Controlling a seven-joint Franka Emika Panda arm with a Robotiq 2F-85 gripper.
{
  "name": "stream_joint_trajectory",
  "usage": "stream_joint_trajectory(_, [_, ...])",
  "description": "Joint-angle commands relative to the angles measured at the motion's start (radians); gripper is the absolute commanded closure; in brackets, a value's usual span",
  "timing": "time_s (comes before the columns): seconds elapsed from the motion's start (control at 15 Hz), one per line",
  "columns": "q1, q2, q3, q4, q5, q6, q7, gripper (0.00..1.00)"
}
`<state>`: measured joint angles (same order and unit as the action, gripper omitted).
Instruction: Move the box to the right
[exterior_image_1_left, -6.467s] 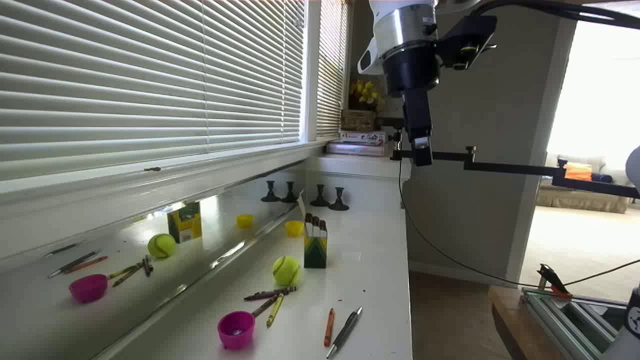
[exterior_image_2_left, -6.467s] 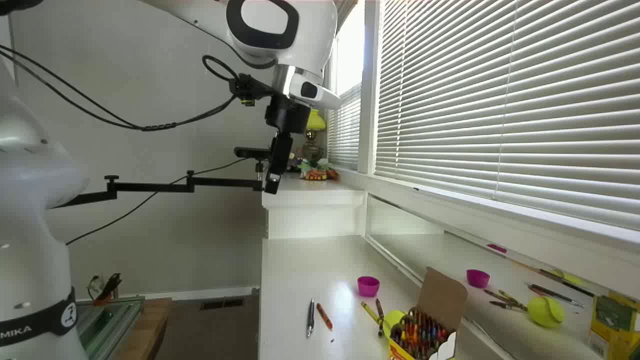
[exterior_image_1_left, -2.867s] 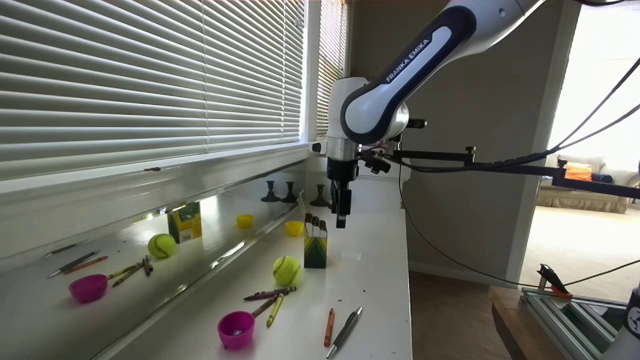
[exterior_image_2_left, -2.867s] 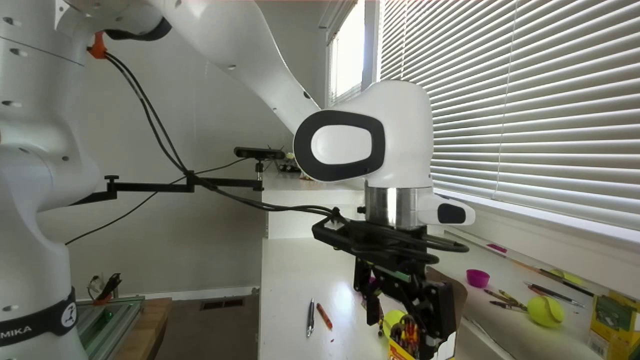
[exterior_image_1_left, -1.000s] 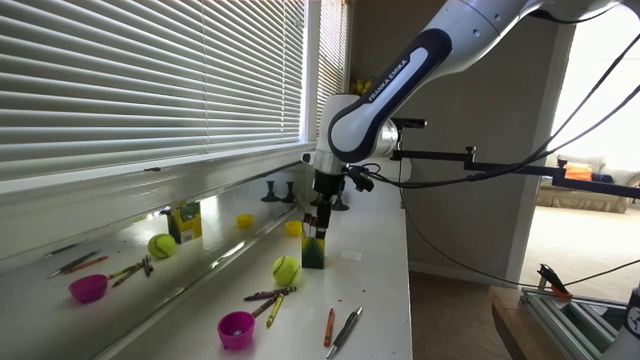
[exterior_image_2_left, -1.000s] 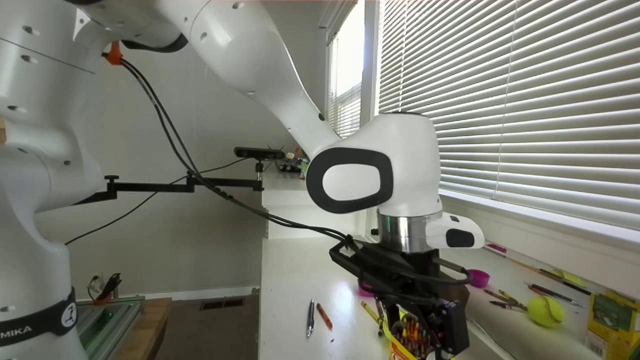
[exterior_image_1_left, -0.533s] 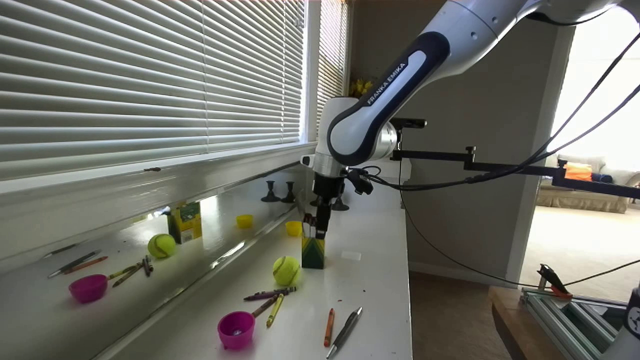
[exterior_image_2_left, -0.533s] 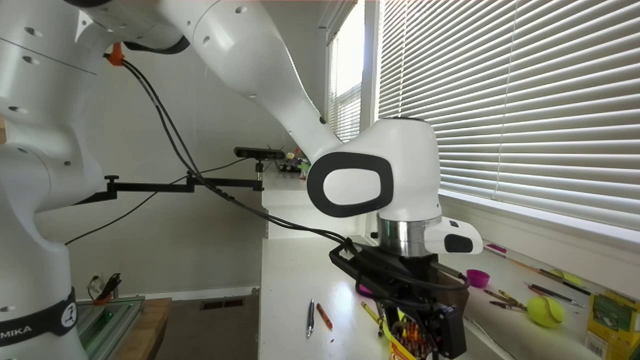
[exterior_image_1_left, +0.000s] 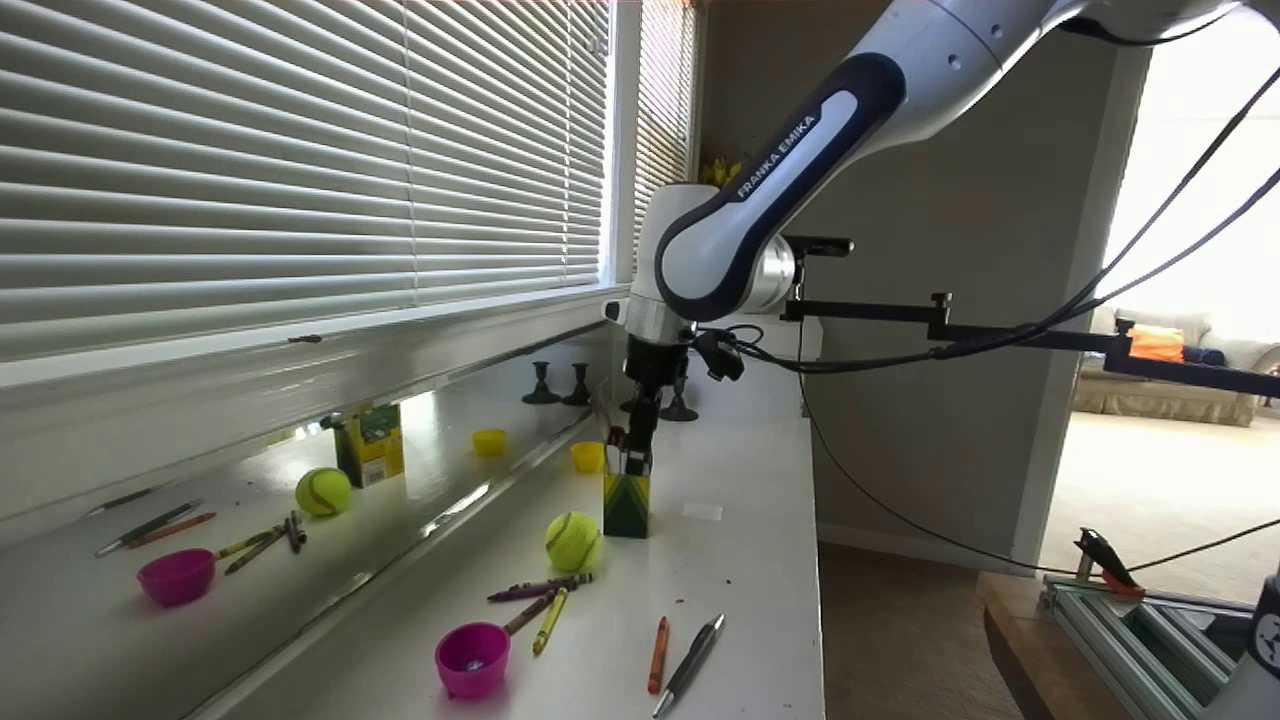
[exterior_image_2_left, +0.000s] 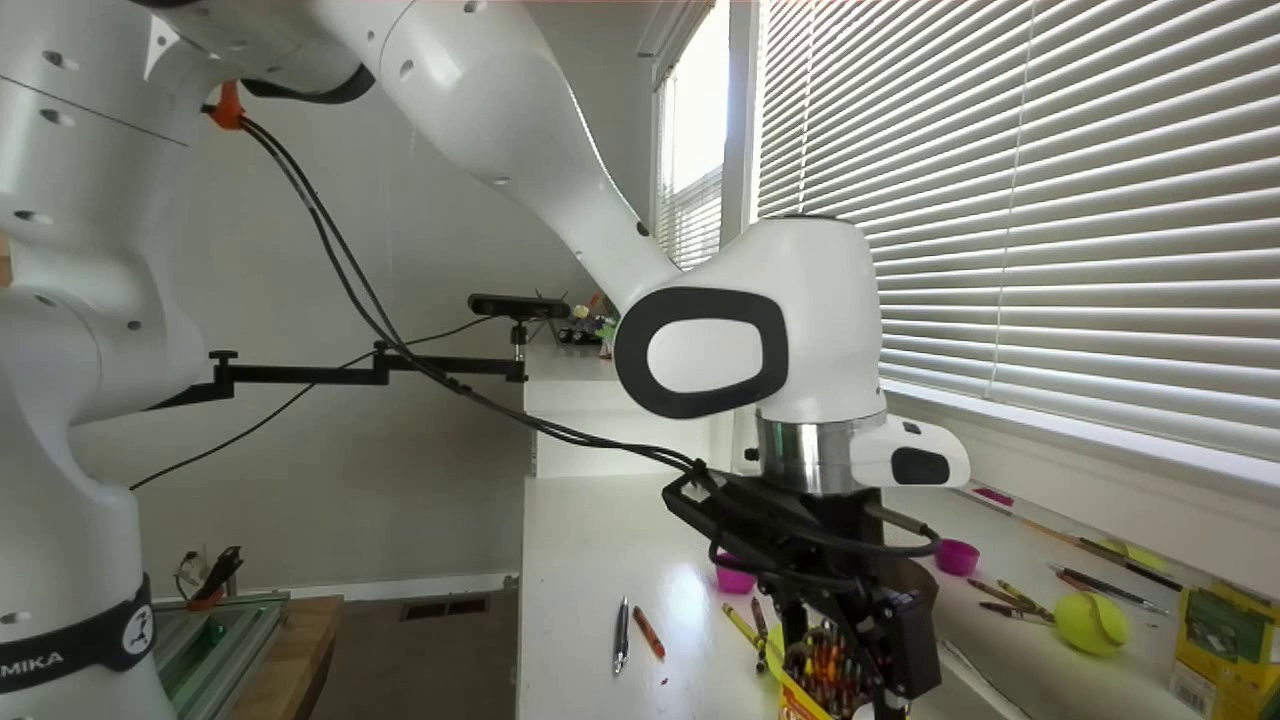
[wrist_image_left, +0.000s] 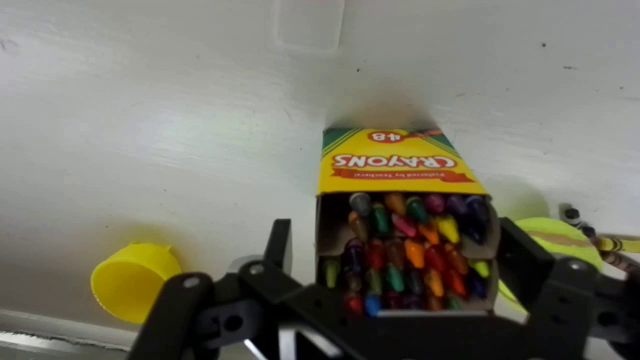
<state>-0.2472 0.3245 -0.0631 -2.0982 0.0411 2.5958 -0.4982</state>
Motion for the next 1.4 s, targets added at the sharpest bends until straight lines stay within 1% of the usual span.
stream_joint_trajectory(0.0, [0.009,-0.053,-0.01,-0.017,-0.024,-0.019,0.044,0.0])
stream_joint_trajectory(0.27, [0.015,-0.033,-0.016,0.001,-0.031,-0.028,0.062,0.0])
stream_joint_trajectory(0.47, [0.002,-0.024,0.002,0.009,-0.003,-0.059,0.024,0.0])
stream_joint_trajectory(0.6, [0.005,-0.023,0.001,0.009,-0.008,-0.066,0.03,0.0])
stream_joint_trajectory(0.8, [0.014,-0.008,-0.009,0.009,-0.026,-0.035,0.053,0.0])
stream_joint_trajectory(0.87, [0.015,0.003,-0.012,0.009,-0.03,-0.006,0.057,0.0])
stream_joint_trajectory(1.07, [0.007,0.037,-0.005,0.02,-0.021,0.012,0.039,0.0])
stream_joint_trajectory(1.33, [-0.013,0.08,0.027,0.037,0.009,0.012,-0.001,0.0])
